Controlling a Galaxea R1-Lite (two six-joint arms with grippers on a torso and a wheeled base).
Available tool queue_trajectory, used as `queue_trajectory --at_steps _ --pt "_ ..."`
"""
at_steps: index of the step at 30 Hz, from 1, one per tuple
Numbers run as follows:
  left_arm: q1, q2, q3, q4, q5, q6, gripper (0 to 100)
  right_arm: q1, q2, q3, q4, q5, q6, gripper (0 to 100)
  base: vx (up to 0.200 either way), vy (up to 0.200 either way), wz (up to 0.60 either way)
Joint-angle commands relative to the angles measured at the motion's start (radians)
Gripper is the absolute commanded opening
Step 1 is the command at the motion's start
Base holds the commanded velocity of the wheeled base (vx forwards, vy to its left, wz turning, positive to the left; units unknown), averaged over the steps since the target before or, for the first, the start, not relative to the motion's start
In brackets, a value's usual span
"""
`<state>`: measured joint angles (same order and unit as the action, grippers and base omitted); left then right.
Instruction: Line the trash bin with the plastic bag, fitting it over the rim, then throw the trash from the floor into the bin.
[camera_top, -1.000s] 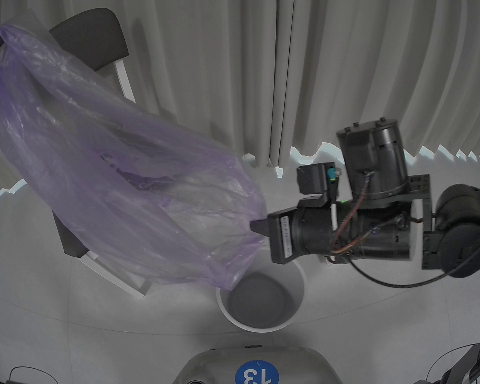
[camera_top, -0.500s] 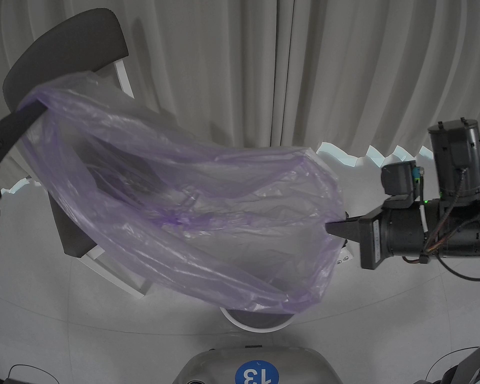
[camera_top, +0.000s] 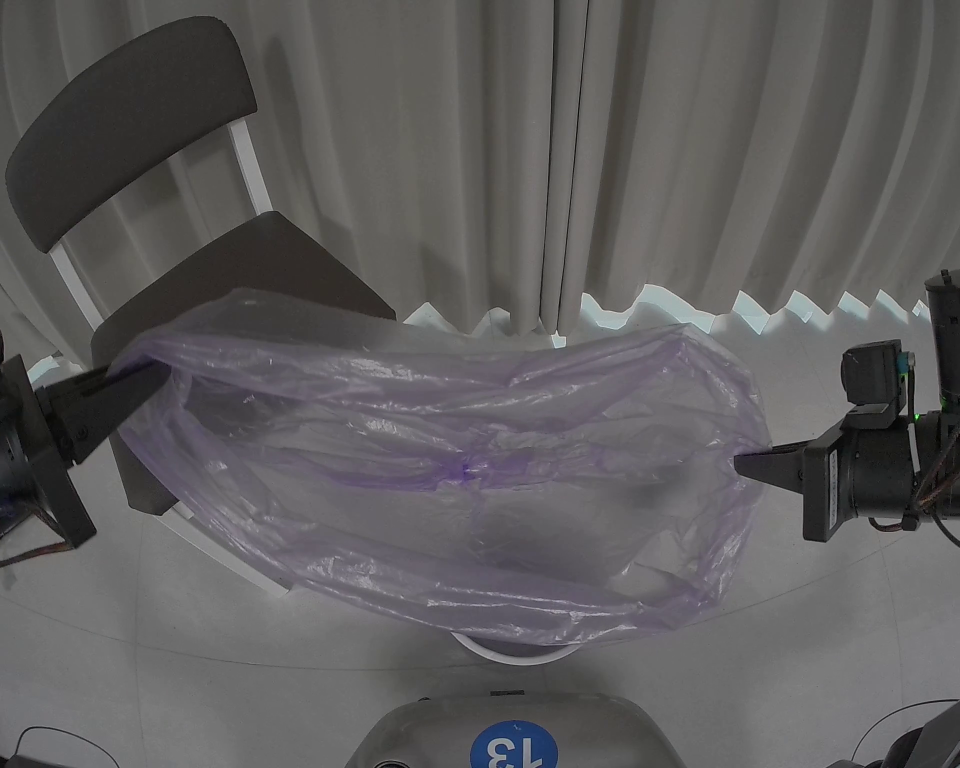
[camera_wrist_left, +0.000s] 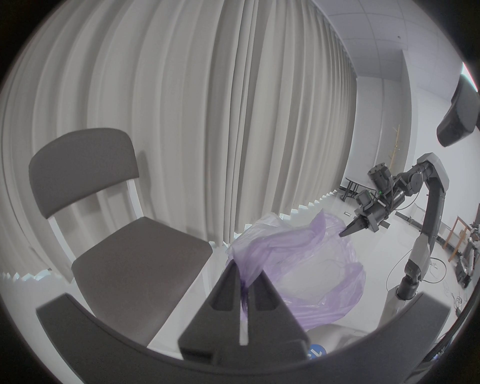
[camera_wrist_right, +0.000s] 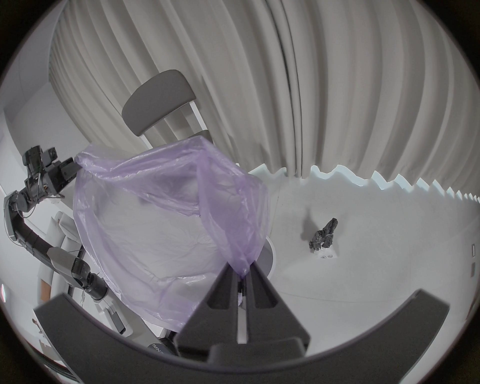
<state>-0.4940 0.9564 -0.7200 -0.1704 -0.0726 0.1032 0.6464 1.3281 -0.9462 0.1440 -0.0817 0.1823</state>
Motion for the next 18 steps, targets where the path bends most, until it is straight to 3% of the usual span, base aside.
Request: queue_trajectory --at_steps 1,11,18 --pt "-0.005 -0.01 0.03 -0.001 0.002 -0.011 0 -0.021 -0.01 0.009 0.0 -0.001 0.0 0 0.0 0.0 0.0" --pt "-0.021 -0.008 0.119 -0.024 0.031 -0.105 0 -0.053 -0.003 0.06 -0.004 0.014 -0.001 0 0.0 0.0 0.0" --pt "-0.06 0.096 0.126 -0.049 0.06 -0.148 0 -0.09 0.005 0.076 -0.009 0.017 -0.001 0 0.0 0.0 0.0"
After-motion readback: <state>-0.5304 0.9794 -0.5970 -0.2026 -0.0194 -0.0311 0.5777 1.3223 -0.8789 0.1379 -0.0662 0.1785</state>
